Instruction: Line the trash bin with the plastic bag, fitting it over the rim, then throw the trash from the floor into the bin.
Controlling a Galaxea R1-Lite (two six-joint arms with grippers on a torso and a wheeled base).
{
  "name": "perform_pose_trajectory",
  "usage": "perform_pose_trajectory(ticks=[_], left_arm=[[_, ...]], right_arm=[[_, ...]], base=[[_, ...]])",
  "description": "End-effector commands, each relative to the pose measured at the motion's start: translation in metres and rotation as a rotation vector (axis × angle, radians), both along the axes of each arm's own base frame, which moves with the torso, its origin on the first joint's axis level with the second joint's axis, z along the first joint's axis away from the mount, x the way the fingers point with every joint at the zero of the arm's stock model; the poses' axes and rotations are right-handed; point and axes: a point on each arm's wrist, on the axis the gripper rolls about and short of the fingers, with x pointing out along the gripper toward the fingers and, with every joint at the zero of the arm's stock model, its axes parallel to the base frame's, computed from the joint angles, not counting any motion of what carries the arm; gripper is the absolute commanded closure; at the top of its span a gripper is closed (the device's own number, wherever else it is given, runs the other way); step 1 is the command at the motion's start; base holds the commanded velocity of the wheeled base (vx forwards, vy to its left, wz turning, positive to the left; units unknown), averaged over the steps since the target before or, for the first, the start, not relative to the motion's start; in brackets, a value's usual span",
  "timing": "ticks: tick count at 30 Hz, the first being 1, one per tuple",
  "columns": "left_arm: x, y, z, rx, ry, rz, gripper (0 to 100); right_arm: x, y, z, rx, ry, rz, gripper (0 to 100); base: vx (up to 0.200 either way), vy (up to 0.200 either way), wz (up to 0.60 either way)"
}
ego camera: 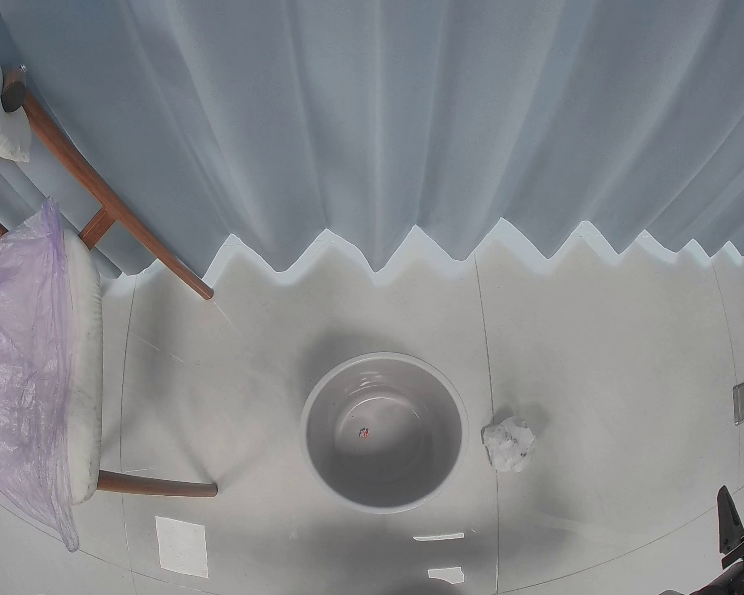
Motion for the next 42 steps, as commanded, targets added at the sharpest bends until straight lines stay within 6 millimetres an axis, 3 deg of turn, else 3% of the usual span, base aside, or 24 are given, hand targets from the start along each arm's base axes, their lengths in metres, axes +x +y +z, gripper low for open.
perform_pose_trajectory(ticks=[1,10,17,22,29,33,35,42], left_arm=[[0.059,-0.004,0.046,0.024,0.197,-0.028,0],[0.097,-0.005,0.041,0.017,0.368,0.012,0],[0.103,0.014,0.026,-0.081,0.459,0.224,0],[0.108,0.011,0.023,-0.072,0.489,0.159,0],[0.132,0.013,0.010,-0.073,0.571,0.177,0],[0.133,0.014,0.010,-0.072,0.571,0.177,0],[0.149,0.016,0.003,-0.072,0.606,0.177,0],[0.177,0.021,-0.005,-0.086,0.624,0.188,0]], right_arm=[[0.000,0.000,-0.005,0.000,0.000,0.000,0],[0.000,0.000,-0.005,0.000,0.000,0.000,0],[0.000,0.000,-0.005,0.001,0.000,0.000,0],[0.000,0.000,-0.005,0.000,0.000,0.000,0],[0.000,0.000,-0.005,0.000,0.000,0.000,0],[0.000,0.000,-0.005,0.000,0.000,0.000,0],[0.000,0.000,-0.005,0.000,0.000,0.000,0],[0.000,0.000,-0.005,0.000,0.000,0.000,0]], base=[[0.000,0.000,0.00],[0.000,0.000,0.00],[0.000,0.000,0.00],[0.000,0.000,0.00],[0.000,0.000,0.00],[0.000,0.000,0.00],[0.000,0.000,0.00],[0.000,0.000,0.00]])
